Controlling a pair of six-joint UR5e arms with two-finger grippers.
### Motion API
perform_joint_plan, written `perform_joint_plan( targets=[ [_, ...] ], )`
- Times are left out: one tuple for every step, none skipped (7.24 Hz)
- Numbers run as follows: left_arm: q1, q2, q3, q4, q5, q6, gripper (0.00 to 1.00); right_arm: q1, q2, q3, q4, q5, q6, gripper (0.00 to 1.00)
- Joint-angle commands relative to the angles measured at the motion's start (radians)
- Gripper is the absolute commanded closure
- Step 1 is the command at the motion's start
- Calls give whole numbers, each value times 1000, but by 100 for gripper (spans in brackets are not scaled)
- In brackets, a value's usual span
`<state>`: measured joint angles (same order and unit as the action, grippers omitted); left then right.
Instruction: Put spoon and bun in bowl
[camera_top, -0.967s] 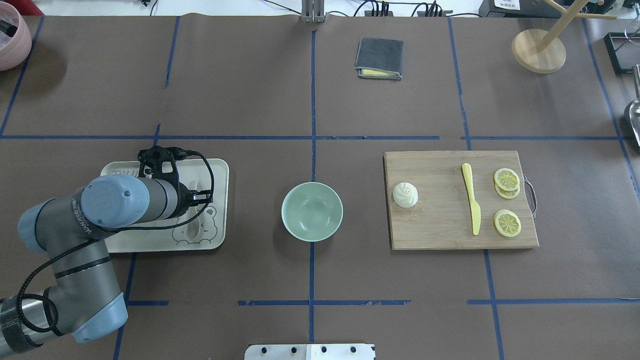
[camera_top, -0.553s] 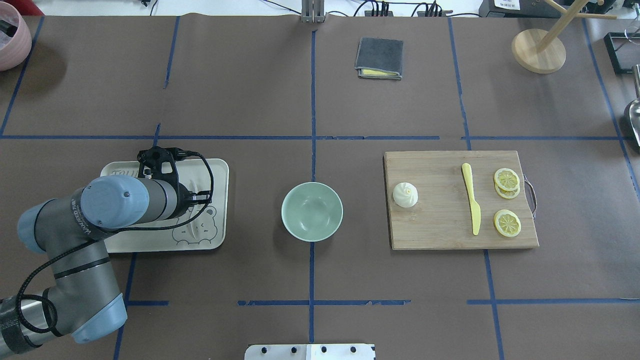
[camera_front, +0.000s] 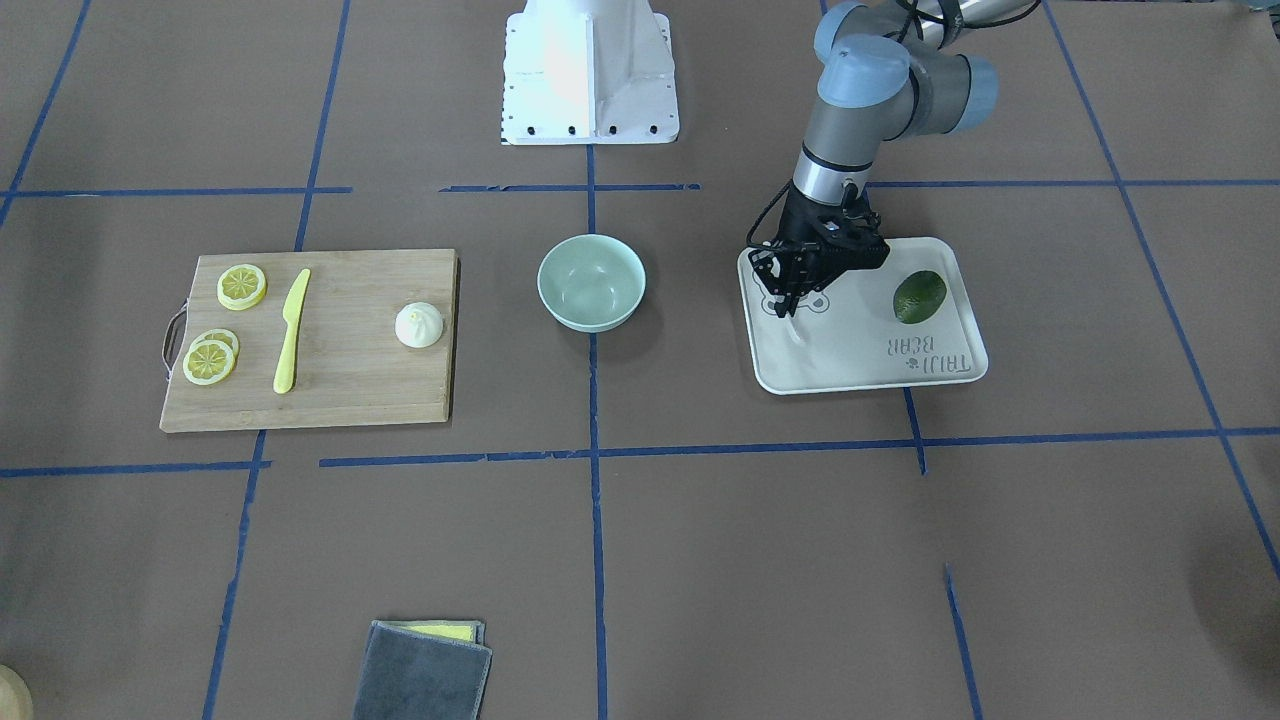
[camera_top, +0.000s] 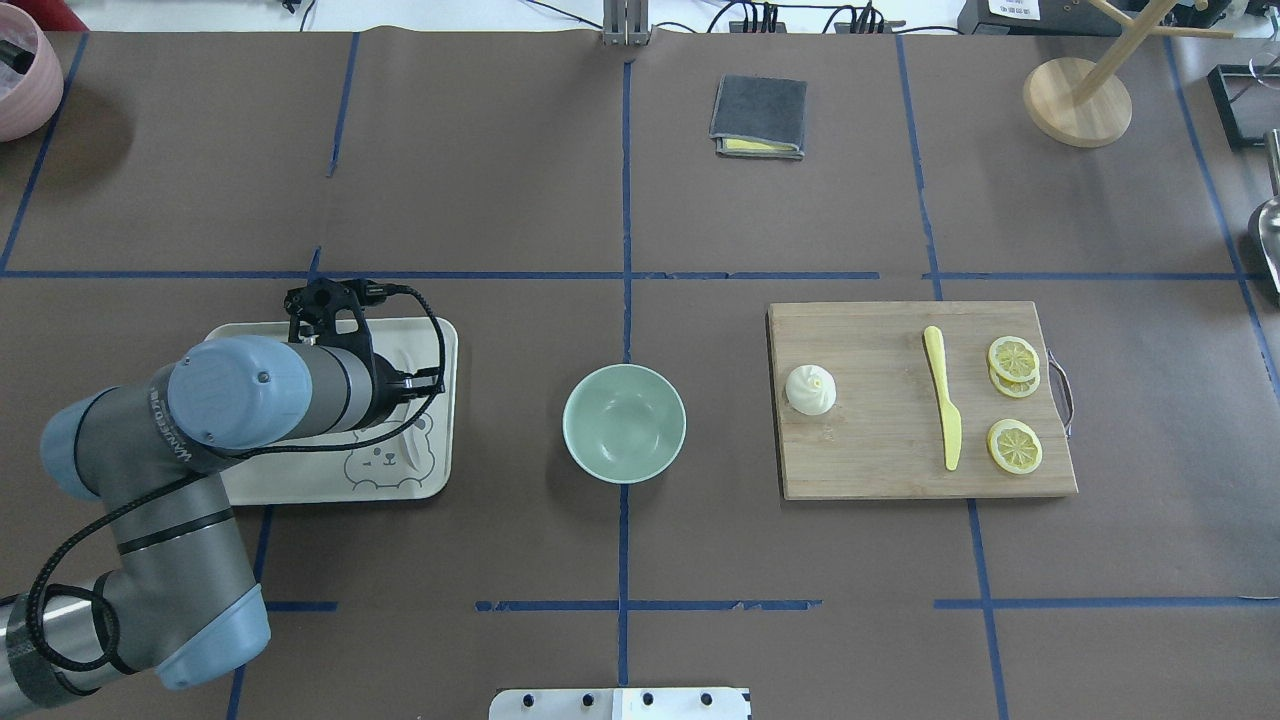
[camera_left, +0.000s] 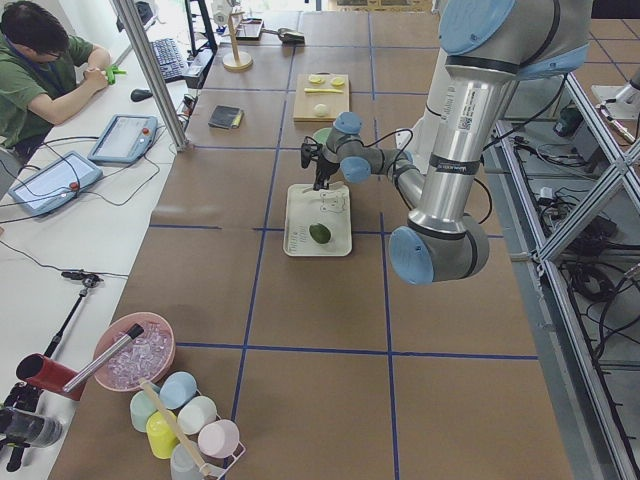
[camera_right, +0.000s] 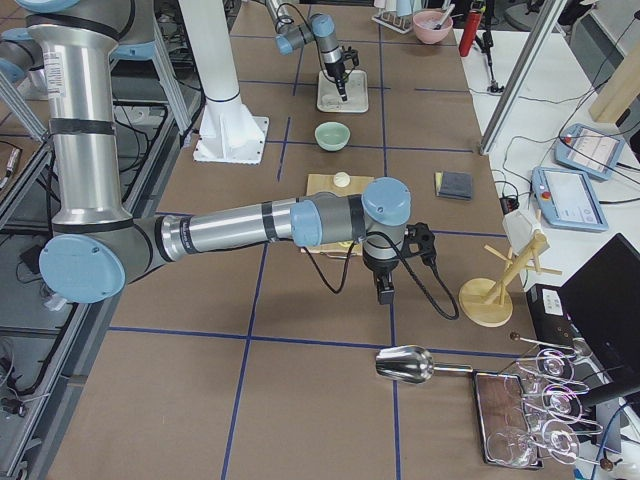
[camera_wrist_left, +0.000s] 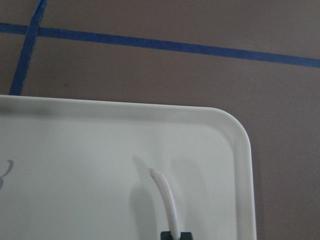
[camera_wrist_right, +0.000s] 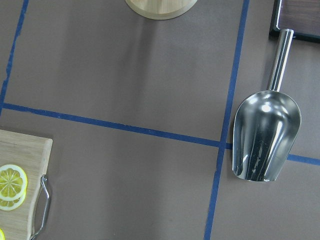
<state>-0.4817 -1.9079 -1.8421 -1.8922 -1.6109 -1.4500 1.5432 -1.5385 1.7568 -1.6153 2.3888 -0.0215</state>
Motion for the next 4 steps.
perform_joint_plan(
  targets=[
    [12, -197, 7, 190, 28, -291, 100, 0, 0, 0, 0, 6, 0, 0],
    [43, -288, 51, 235, 75, -425, 100, 0, 0, 0, 0, 13, 0, 0],
    [70, -380, 138, 260, 125, -514, 100, 0, 0, 0, 0, 13, 0, 0],
    [72, -432, 202, 262, 131, -545, 100, 0, 0, 0, 0, 13, 0, 0]
  ],
)
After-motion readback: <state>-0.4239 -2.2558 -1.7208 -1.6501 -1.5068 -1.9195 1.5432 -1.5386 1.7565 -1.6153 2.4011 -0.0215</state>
